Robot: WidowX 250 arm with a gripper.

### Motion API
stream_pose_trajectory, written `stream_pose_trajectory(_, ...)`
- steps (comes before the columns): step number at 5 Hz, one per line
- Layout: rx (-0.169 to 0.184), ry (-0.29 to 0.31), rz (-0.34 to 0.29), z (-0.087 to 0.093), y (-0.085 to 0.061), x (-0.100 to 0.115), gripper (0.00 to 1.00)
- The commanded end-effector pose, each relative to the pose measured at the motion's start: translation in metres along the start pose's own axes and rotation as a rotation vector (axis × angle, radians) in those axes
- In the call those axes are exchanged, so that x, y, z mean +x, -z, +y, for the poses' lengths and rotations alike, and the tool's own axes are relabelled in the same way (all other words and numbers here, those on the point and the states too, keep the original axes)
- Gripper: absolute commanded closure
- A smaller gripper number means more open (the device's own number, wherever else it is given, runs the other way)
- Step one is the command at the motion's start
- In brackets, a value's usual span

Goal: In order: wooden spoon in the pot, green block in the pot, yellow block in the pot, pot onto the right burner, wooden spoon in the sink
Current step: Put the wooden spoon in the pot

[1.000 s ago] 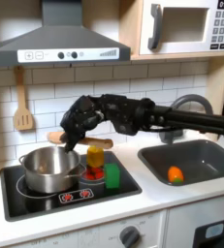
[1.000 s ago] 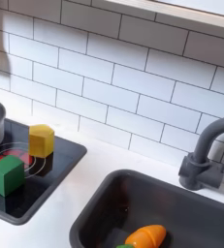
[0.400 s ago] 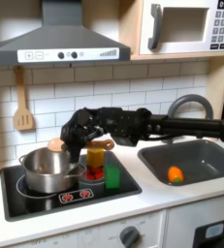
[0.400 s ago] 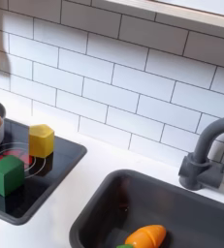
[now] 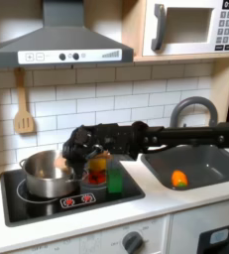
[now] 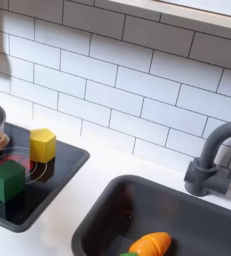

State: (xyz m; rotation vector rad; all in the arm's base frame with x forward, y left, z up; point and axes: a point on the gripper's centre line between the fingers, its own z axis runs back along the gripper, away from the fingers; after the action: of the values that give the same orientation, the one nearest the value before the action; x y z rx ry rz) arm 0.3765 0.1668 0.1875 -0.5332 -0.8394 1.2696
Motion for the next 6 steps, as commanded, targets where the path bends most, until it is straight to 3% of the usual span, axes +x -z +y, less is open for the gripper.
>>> stream_pose_trajectory(1,-0.022,0.036,0.023,-0.005,0.005,-0.001,0.0)
stream_pose_trajectory(3,-0.091,0.182,0.013,-0.023,-0.004,0.0,0.0)
stream_pose_trajectory(4,-0.102,0.236,-0.008,-0.031,-0.012,0.003,0.0)
stream_pose_trajectory(5,-0.133,0.276,-0.026,-0.039,-0.027,-0.004,0.0)
stream_pose_trajectory(6,-0.202,0.37,-0.065,-0.069,-0.056,-0.015,0.0)
